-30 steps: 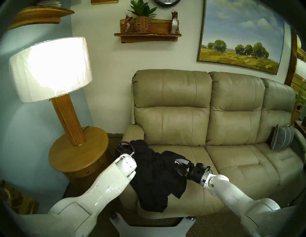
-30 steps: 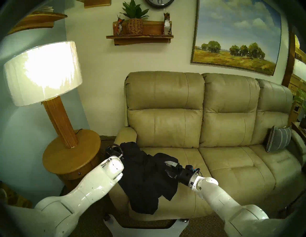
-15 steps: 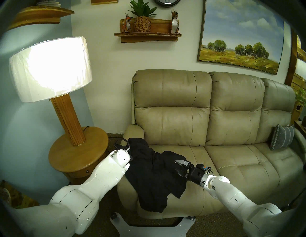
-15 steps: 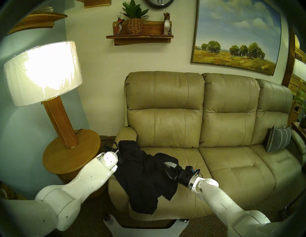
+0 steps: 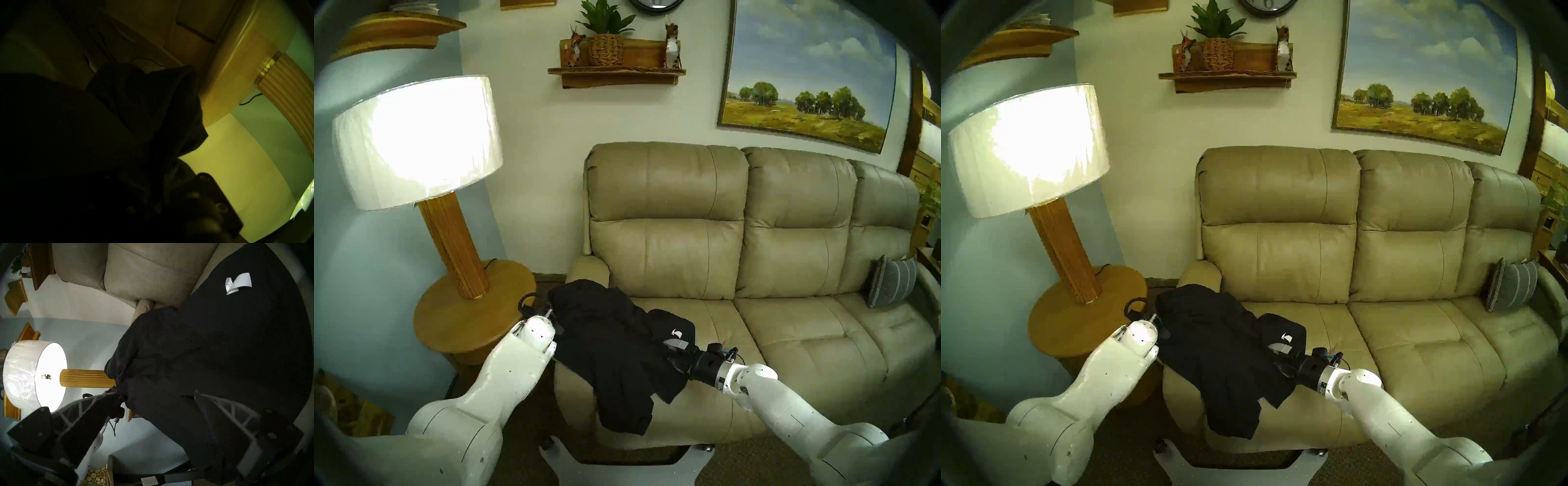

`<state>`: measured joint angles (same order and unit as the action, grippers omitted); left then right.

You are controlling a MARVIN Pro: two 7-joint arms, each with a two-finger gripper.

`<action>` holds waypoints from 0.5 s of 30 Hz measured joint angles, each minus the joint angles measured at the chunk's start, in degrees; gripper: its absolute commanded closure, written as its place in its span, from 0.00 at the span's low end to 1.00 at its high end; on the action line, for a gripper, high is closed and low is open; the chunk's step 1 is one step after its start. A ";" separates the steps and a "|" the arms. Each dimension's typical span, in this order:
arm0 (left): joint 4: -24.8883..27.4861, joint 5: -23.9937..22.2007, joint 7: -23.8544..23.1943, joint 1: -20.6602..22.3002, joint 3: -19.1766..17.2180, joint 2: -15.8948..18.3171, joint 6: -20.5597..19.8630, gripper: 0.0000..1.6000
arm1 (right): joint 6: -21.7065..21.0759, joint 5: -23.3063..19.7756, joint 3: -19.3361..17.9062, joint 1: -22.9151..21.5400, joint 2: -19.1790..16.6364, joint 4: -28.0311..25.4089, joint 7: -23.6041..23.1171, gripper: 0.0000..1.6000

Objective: Drape jacket on sofa arm

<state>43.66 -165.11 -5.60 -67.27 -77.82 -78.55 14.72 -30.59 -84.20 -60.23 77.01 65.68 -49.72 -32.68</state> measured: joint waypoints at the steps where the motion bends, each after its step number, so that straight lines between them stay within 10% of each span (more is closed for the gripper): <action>1: -0.03 0.00 -0.30 -0.50 -0.77 0.02 -0.16 1.00 | -0.09 0.32 0.26 0.03 -0.05 -0.27 0.24 0.00; 15: -10.88 0.02 -6.34 -1.00 -5.19 -1.47 0.55 1.00 | -2.37 5.04 4.41 0.28 -1.35 -2.38 0.54 0.00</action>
<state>32.78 -165.09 -11.94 -68.27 -83.01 -80.02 15.27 -32.95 -79.15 -55.82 77.28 64.33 -52.10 -32.15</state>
